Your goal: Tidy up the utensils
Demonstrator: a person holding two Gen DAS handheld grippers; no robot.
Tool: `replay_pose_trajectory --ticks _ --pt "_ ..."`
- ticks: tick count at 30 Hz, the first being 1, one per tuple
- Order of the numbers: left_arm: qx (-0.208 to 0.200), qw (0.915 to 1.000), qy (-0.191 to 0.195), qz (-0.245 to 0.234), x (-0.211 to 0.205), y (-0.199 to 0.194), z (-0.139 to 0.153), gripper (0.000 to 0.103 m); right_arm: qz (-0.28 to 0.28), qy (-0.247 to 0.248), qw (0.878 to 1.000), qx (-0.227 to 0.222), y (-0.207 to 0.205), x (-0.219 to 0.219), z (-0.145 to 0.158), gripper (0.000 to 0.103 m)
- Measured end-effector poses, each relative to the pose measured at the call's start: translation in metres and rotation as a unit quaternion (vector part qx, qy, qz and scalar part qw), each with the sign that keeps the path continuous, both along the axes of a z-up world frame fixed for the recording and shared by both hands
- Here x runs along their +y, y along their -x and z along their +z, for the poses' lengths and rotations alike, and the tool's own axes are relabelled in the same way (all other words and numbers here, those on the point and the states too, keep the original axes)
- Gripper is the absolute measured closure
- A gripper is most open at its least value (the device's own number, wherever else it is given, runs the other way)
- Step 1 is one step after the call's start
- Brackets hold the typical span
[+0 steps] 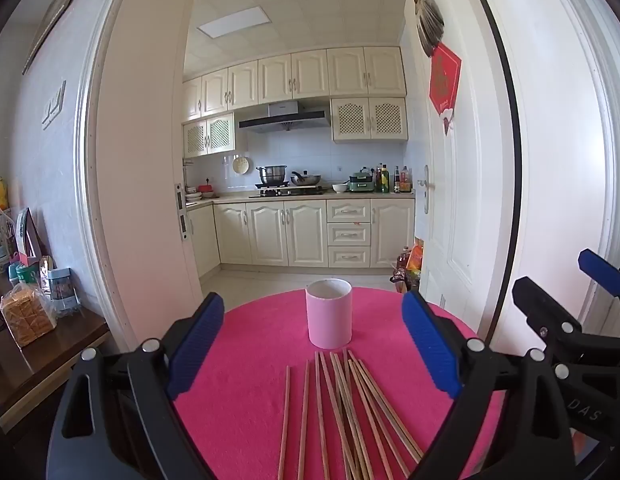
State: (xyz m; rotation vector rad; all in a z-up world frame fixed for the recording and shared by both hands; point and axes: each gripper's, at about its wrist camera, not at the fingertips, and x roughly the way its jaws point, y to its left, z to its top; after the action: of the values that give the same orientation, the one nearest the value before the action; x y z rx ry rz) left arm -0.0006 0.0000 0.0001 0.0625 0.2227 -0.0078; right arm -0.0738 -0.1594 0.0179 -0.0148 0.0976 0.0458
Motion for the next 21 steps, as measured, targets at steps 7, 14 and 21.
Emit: replay_pose_trajectory --ticks 7,14,21 --pt "0.001 1.0000 0.001 0.000 0.0003 0.0007 -0.0001 0.014 0.001 0.000 1.000 0.001 -0.0003 -0.0002 -0.0002 0.006" --pt "0.003 1.0000 0.000 0.000 0.0001 -0.0004 0.0000 0.014 0.001 -0.001 1.000 0.002 0.0000 0.0004 0.0000 0.006" --pt "0.003 1.0000 0.000 0.000 0.0000 -0.0004 0.0000 0.014 0.002 -0.002 1.000 0.003 -0.0006 0.0001 0.0000 0.006"
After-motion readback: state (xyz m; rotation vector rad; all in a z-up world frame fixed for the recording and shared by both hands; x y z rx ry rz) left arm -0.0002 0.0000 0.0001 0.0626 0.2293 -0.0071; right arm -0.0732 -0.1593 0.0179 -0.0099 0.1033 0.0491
